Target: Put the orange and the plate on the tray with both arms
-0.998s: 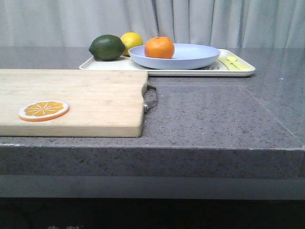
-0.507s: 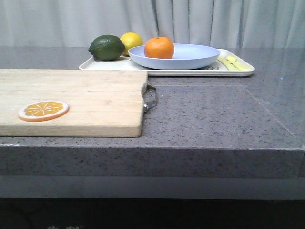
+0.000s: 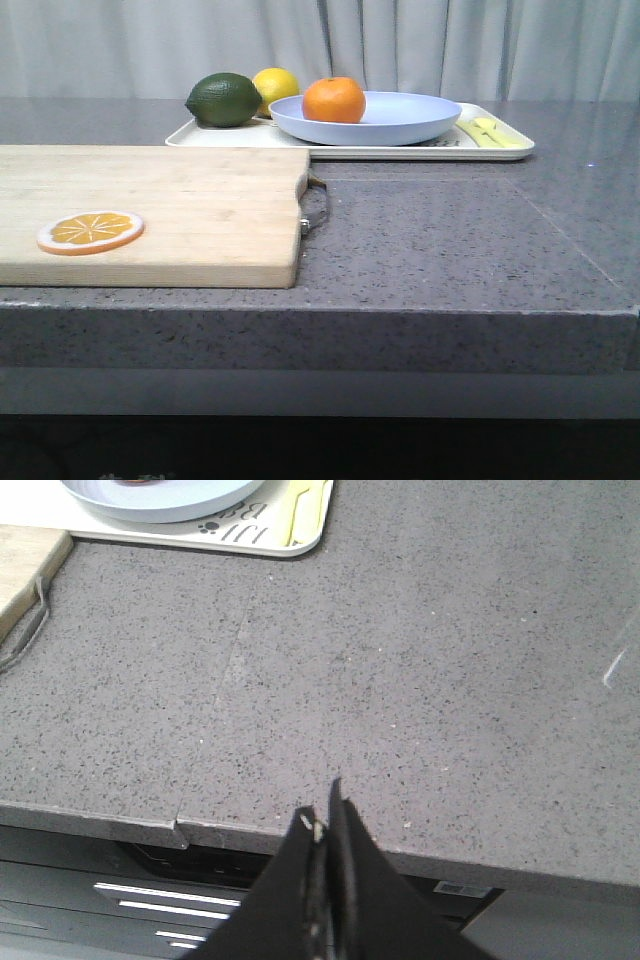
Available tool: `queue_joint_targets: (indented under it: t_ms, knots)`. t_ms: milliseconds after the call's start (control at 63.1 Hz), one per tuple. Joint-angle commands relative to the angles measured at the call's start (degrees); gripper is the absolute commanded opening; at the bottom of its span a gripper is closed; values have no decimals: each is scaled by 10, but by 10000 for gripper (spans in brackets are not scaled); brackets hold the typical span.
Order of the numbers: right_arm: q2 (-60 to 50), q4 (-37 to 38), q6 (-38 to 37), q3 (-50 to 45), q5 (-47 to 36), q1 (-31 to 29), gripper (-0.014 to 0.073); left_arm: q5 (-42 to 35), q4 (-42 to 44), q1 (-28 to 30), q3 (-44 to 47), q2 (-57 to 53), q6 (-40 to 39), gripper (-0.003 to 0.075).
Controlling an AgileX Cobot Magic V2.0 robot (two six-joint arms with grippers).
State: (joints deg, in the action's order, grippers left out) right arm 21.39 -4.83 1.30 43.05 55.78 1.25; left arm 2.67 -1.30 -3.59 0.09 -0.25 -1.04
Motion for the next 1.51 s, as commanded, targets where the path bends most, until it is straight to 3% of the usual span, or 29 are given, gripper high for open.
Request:
queue_joint_targets:
  t_ms: [0, 1014, 1331, 1490]
  knots:
    - [6, 5, 2, 12, -41, 2, -68, -50, -9, 0, 3, -11, 5, -18]
    - [-6, 24, 2, -2, -55, -3, -68, -47, -9, 0, 3, -11, 5, -18]
    - [-143, 39, 15, -234, -338, -12, -68, -47, -9, 0, 3, -11, 5, -18]
    - [-209, 39, 15, -348, -438, -12, -68, -47, -9, 0, 3, -11, 5, -18]
